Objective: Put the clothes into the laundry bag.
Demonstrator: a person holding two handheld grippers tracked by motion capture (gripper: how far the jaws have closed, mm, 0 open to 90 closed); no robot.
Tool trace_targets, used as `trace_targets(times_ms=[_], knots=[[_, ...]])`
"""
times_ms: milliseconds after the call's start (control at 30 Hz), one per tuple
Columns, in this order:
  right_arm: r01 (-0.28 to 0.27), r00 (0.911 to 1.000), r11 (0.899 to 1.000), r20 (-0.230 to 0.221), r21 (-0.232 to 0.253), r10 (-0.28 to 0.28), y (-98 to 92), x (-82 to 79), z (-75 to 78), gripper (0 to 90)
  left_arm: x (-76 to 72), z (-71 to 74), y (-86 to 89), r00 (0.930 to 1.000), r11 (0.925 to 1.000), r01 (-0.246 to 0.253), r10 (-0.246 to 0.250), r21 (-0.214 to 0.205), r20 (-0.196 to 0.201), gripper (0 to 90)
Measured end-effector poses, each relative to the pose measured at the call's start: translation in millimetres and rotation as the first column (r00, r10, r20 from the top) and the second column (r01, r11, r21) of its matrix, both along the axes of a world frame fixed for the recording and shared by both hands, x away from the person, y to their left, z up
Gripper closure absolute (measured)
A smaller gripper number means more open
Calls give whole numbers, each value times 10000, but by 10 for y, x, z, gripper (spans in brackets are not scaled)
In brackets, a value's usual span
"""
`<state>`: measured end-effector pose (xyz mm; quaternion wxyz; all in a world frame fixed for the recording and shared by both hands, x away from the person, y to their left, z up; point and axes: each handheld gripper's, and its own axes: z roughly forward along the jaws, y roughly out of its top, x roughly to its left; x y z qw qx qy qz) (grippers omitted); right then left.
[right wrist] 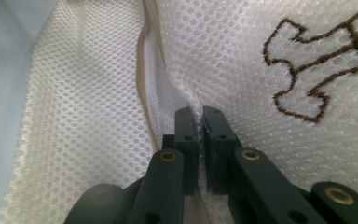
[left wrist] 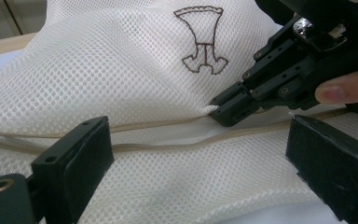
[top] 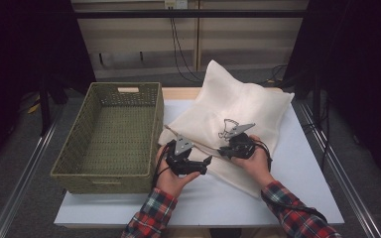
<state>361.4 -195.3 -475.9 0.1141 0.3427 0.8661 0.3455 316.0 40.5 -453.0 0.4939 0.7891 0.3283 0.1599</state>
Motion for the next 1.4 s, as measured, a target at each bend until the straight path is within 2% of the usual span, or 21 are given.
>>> trace_targets(times_ms=[67, 133, 267, 500, 567, 633, 833, 867, 967, 1000, 1167, 1233, 1300, 1400], knots=[[114, 9999, 9999, 48, -104, -113, -2, 16, -13, 858, 1, 1, 2, 10000, 10000, 0, 0, 3, 11, 72], [29, 10000, 10000, -27, 37, -29, -14, 41, -24, 859, 0, 1, 2, 10000, 10000, -15, 15, 2, 1, 72], [197, 9998, 9998, -59, 62, -197, -15, 51, -27, 861, 6, -4, 5, 10000, 10000, 37, -37, -49, 8, 74], [406, 9991, 9992, 75, -31, -406, -38, 88, -34, 864, 6, -5, 7, 10000, 10000, 28, -28, -20, 14, 75], [380, 9993, 9992, -5, 149, -380, -52, 112, -41, 865, 5, -4, 10, 10000, 10000, 21, -21, -53, -18, 76], [511, 9987, 9987, 27, 19, -511, -54, 121, -36, 866, 5, -5, 11, 10000, 10000, 1, -1, -33, 17, 76], [606, 9980, 9981, 176, 90, -607, -58, 146, -47, 867, 3, 4, 16, 10000, 10000, 9, -9, -12, 33, 75], [677, 9975, 9977, 182, 35, -678, -59, 138, -41, 867, 2, 6, 14, 10000, 10000, 6, -6, -77, 31, 76], [531, 9986, 9982, -49, 284, -530, -66, 101, -31, 864, 0, 12, 17, 10000, 10000, 18, -18, -3, 87, 76], [380, 9993, 9988, -9, 314, -380, -62, 87, -29, 862, -3, 9, 11, 10000, 10000, 21, -20, -13, 63, 76], [303, 9995, 9985, 88, 445, -307, -54, 14, 13, 847, -12, -11, -14, 10000, 9999, 94, -94, 75, 0, 76], [220, 9997, 9971, -61, 730, -217, -70, -4, 31, 834, -14, -14, -20, 9999, 9999, 116, -116, 107, 26, 76], [53, 10000, 9969, 52, 779, -57, -77, -24, 49, 818, -24, -13, -31, 10000, 9999, 43, -43, 112, 19, 76], [95, 9999, 9967, 66, 801, -101, -96, -71, 78, 790, -24, -6, -37, 9999, 9999, 95, -95, 114, 42, 76]])
